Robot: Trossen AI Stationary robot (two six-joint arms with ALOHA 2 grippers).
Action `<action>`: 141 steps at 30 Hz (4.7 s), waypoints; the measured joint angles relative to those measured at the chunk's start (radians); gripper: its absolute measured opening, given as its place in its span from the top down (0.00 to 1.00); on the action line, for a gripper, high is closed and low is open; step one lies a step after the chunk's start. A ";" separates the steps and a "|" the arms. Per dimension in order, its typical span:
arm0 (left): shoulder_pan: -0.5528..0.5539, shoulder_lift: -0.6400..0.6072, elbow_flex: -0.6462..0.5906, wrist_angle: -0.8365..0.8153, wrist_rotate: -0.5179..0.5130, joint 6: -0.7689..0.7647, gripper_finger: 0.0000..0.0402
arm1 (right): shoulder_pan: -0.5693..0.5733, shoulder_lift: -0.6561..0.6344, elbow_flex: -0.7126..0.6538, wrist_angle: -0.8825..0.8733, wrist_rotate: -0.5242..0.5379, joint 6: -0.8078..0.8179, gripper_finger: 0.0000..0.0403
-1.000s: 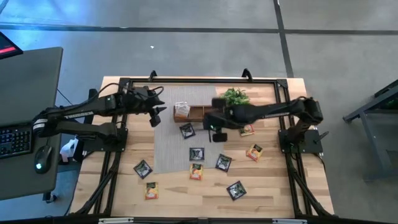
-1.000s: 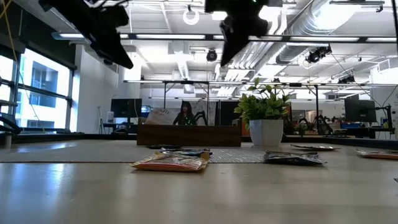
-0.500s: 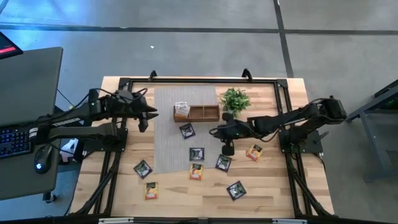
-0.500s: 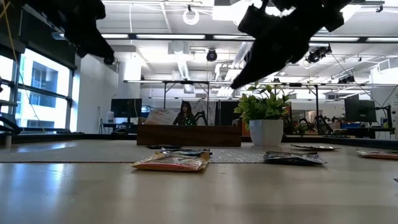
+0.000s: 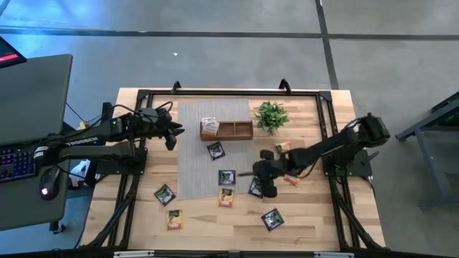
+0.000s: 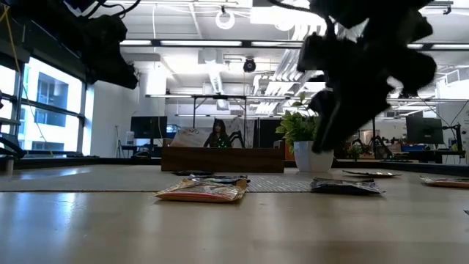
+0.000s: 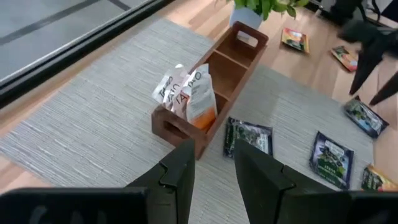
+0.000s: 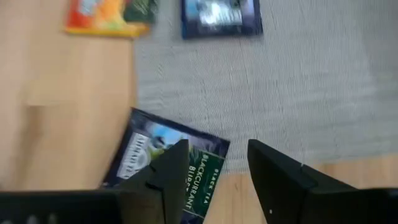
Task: Pick & Place Tea
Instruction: Put the black tea bag in the middle section of the brown wooden organizer
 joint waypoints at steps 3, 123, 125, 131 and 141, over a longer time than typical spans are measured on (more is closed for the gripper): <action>0.000 0.000 0.000 0.023 -0.017 0.000 0.72 | 0.033 0.057 0.000 -0.006 0.066 0.055 0.61; 0.000 0.000 0.001 0.064 -0.020 0.045 0.72 | -0.363 0.516 0.511 0.108 -0.170 -0.655 0.63; 0.000 0.000 0.001 0.063 -0.020 0.045 0.72 | -0.356 0.512 0.511 0.081 -0.203 -0.654 0.63; 0.000 0.000 0.001 0.064 -0.020 0.045 0.72 | -0.331 0.485 0.510 -0.024 -0.346 -0.600 0.64; 0.000 0.000 0.001 0.064 -0.023 0.045 0.72 | -0.275 0.406 0.507 0.047 -0.212 -0.672 0.64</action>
